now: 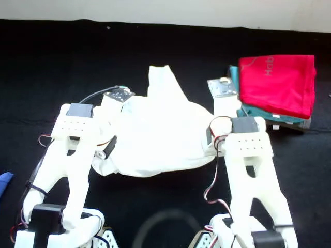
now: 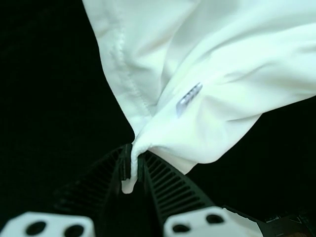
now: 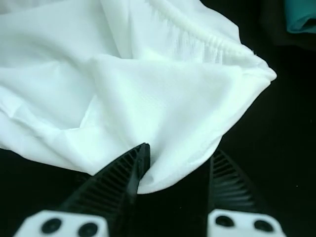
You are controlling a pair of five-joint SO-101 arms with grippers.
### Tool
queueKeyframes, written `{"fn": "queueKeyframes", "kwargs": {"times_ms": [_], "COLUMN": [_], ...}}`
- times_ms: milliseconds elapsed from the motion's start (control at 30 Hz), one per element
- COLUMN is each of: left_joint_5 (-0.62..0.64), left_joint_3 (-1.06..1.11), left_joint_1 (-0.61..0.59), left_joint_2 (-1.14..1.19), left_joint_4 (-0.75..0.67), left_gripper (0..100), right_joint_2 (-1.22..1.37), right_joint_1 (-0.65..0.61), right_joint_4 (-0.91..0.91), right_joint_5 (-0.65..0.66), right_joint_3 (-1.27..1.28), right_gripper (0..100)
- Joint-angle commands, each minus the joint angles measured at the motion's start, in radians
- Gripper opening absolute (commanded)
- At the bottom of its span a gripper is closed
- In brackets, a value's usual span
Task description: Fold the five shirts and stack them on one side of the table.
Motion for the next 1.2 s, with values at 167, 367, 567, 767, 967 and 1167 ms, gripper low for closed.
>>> {"fn": "queueKeyframes", "kwargs": {"times_ms": [167, 367, 567, 767, 967, 1167], "left_joint_5": [0.0, 0.0, 0.0, 0.0, 0.0, 0.0], "left_joint_3": [-0.004, -0.004, -0.004, 0.002, 0.002, 0.002], "left_joint_1": [0.007, 0.012, 0.007, 0.007, 0.007, 0.007], "left_joint_2": [-0.036, -0.036, -0.036, -0.033, -0.033, -0.035], "left_joint_4": [-0.009, -0.011, -0.005, -0.005, -0.005, -0.005], "left_gripper": [1, 1, 1, 1, 1, 1], "right_joint_2": [-0.239, -0.101, 0.225, 0.438, 0.45, 0.449], "right_joint_1": [0.008, -0.133, -0.199, -0.163, -0.113, -0.038], "right_joint_4": [-0.179, -0.268, -0.278, -0.246, -0.262, -0.262], "right_joint_5": [0.02, 0.02, 0.021, 0.02, 0.02, 0.089], "right_joint_3": [-0.002, -0.001, -0.035, -0.151, -0.199, -0.209], "right_gripper": [18.6, 17.3, 17.6, 17.4, 3.5, 1.5]}}
